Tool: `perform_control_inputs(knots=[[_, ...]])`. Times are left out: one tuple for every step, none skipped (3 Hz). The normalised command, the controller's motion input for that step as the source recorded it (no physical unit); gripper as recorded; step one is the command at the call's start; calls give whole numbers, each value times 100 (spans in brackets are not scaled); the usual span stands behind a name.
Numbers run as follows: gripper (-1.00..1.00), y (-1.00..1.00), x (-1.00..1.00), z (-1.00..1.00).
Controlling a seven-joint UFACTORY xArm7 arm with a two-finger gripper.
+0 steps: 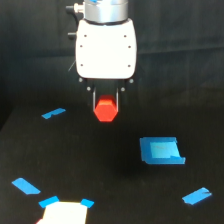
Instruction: Pick up the red object from the table
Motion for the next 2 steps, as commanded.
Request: perform_control_inputs(knots=[[-100,-43,0,-12],[-100,-31,-2,-20]])
